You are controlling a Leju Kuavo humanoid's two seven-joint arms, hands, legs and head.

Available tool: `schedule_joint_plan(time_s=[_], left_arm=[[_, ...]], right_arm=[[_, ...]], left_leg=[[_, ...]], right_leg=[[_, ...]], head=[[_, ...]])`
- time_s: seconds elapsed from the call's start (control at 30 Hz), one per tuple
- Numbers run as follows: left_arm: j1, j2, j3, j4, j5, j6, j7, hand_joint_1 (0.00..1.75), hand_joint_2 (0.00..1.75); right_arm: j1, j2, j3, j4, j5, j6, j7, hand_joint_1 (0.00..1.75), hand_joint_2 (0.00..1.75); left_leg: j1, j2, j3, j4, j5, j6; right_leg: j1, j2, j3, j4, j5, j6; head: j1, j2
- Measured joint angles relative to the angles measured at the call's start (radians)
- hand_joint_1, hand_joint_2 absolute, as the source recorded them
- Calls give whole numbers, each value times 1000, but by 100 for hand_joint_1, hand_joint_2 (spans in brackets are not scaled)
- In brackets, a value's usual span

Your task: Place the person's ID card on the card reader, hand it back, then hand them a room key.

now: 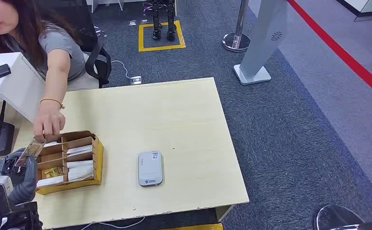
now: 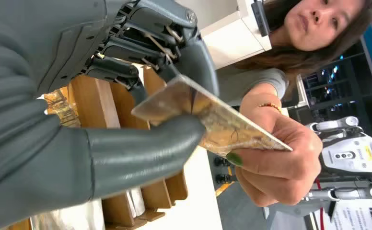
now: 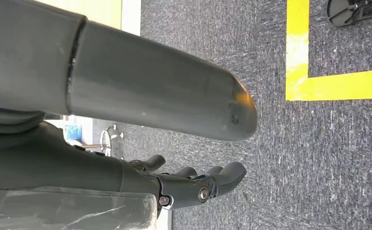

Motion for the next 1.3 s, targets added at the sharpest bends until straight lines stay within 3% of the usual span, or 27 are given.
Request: schedule_joint_plan(time_s=[0.67, 1.0, 1.2, 1.3], left_arm=[[-16, 0, -4, 43, -4, 43, 23, 175, 175], [-41, -4, -100, 43, -277, 249, 7, 175, 175], [-79, -7, -195, 44, -593, 435, 29, 175, 175], [-106, -7, -248, 46, -710, 485, 51, 175, 175]], right_arm=[[-2, 0, 17, 0, 13, -2, -1, 0, 175], [-3, 1, 17, 0, 12, -2, 5, 0, 175], [-5, 2, 17, 0, 38, 2, 5, 0, 175], [-9, 2, 18, 0, 48, 4, 5, 0, 175]], left_leg=[[0, 0, 0, 0, 0, 0], [0, 0, 0, 0, 0, 0], [0, -1, 0, 0, 0, 0], [0, 0, 0, 0, 0, 0]], right_leg=[[0, 0, 0, 0, 0, 0], [0, 0, 0, 0, 0, 0], [0, -1, 0, 0, 0, 0], [0, -1, 0, 0, 0, 0]], head=[[0, 0], [0, 0], [0, 0], [0, 0]])
